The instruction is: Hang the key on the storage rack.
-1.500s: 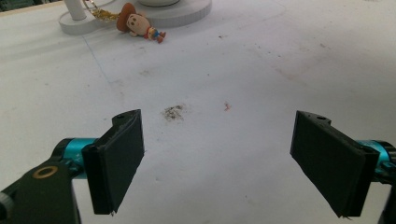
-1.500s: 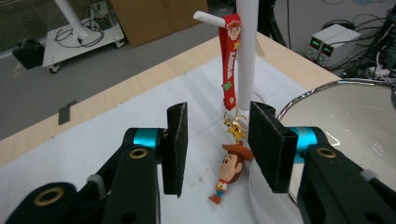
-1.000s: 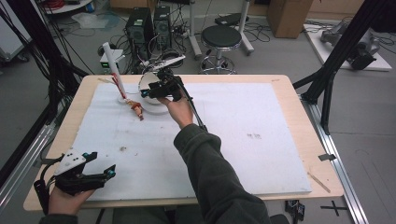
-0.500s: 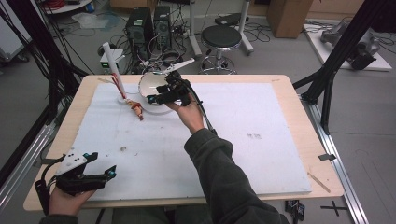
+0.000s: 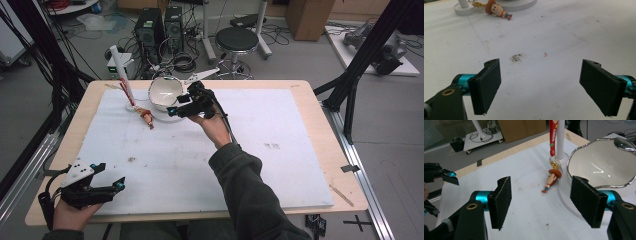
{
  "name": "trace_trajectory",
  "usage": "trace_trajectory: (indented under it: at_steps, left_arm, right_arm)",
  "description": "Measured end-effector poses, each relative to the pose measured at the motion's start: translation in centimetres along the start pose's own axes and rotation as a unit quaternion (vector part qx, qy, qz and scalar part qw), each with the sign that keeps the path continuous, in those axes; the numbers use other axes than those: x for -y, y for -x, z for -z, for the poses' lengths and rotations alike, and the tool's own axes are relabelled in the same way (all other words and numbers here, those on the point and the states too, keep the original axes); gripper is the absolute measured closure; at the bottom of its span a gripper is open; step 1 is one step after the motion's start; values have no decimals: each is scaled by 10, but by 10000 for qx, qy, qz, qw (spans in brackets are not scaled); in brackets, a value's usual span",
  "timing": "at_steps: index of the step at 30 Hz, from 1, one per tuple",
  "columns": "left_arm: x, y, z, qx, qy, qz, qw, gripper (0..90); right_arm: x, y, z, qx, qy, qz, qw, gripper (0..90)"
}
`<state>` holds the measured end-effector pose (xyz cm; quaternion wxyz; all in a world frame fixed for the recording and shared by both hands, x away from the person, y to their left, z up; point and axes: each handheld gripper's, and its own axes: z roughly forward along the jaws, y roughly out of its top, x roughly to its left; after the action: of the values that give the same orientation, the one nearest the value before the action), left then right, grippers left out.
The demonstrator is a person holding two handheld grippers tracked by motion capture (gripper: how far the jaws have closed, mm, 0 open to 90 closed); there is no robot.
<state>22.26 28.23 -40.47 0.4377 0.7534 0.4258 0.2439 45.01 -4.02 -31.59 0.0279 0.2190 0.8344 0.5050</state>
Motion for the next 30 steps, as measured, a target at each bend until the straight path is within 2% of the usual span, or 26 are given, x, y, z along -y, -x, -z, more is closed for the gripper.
trace_trajectory:
  at_steps: [2, 9, 25, 30]
  left_arm:
    - [0, 1, -1, 9, -5, 1, 10000, 179]
    - [-1, 1, -2, 16, 4, -16, 10000, 179]
    - [-3, 2, -5, 55, -13, -27, 10000, 179]
    - [-2, 2, -5, 51, -1, 1, 10000, 179]
  right_arm:
    - [3, 1, 2, -70, 13, -49, 10000, 327]
    - [12, 3, 8, -53, -34, -62, 10000, 308]
    - [26, 6, 30, 45, 112, -62, 9999, 226]
    - [32, 8, 36, 93, 142, -152, 9997, 205]
